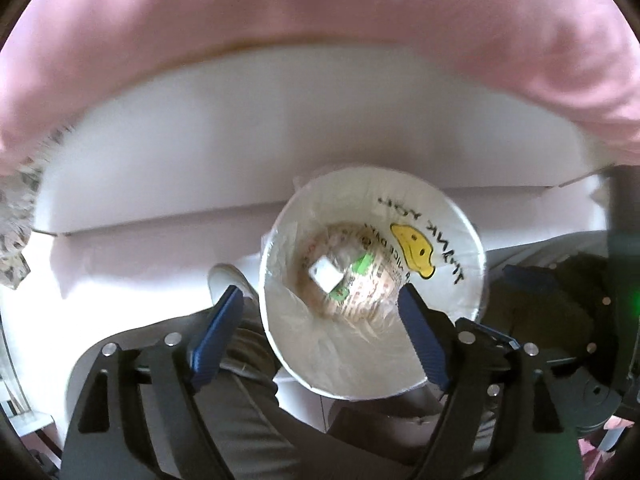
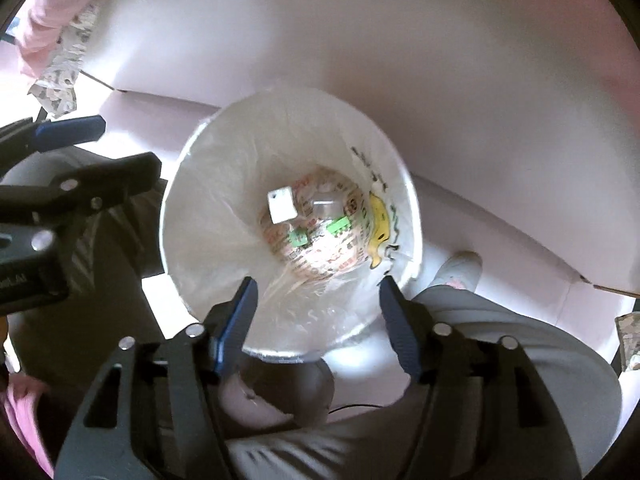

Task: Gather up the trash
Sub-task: 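Raise both open tools from the bin toward the items on the bed, then grasp the red block with the left tool while the right tool grasps the white yogurt cup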

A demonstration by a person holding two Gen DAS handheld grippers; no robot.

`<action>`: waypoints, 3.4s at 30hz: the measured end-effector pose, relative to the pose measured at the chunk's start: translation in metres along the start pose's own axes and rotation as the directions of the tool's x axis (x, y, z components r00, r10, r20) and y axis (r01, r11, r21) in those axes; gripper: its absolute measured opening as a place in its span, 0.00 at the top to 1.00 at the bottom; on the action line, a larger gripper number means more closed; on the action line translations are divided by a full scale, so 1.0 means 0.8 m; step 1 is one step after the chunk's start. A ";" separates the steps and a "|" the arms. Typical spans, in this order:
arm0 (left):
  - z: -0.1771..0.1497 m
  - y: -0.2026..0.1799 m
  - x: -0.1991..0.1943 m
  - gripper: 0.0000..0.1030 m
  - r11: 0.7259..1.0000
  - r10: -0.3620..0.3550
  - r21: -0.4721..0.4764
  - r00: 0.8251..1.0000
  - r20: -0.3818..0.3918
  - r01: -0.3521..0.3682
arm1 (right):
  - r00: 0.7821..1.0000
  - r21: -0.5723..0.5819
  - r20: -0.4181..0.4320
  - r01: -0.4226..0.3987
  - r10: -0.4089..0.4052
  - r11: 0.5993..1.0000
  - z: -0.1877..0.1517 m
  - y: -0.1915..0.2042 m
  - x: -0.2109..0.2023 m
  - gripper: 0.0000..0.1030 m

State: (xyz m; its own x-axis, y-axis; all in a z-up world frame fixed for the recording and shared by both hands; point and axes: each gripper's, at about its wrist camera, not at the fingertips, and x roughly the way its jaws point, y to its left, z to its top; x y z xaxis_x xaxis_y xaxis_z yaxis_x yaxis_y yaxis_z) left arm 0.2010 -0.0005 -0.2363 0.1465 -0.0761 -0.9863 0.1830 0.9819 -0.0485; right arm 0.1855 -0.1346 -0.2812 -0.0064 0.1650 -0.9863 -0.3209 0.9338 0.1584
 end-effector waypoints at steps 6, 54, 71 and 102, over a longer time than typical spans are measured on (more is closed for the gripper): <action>-0.006 -0.011 -0.053 0.16 1.000 -0.005 0.028 0.996 0.090 0.002 | 0.996 -0.014 0.089 0.027 -0.026 1.000 -0.016 0.005 -0.054 0.32; 0.295 0.032 -0.264 0.11 0.995 0.059 -0.098 0.910 0.410 -0.020 | 0.785 -0.070 0.597 0.256 -0.165 0.964 0.173 -0.059 -0.380 0.23; 0.440 0.063 -0.164 0.11 0.980 0.055 -0.200 0.957 0.284 0.003 | 0.838 -0.113 0.532 0.211 -0.120 0.971 0.317 -0.105 -0.317 0.23; 0.437 0.043 -0.117 0.78 0.995 0.052 -0.100 0.965 0.259 -0.027 | 0.893 -0.102 0.448 0.098 -0.042 0.990 0.361 -0.131 -0.256 0.53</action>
State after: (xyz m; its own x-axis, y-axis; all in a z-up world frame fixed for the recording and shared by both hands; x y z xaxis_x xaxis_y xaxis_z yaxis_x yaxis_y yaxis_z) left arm 0.5332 -0.0202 -0.0904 0.4025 -0.0672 -0.9130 0.0812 0.9960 -0.0376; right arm 0.4944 -0.1747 -0.0825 0.4318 0.2503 -0.8666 -0.4149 0.9082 0.0555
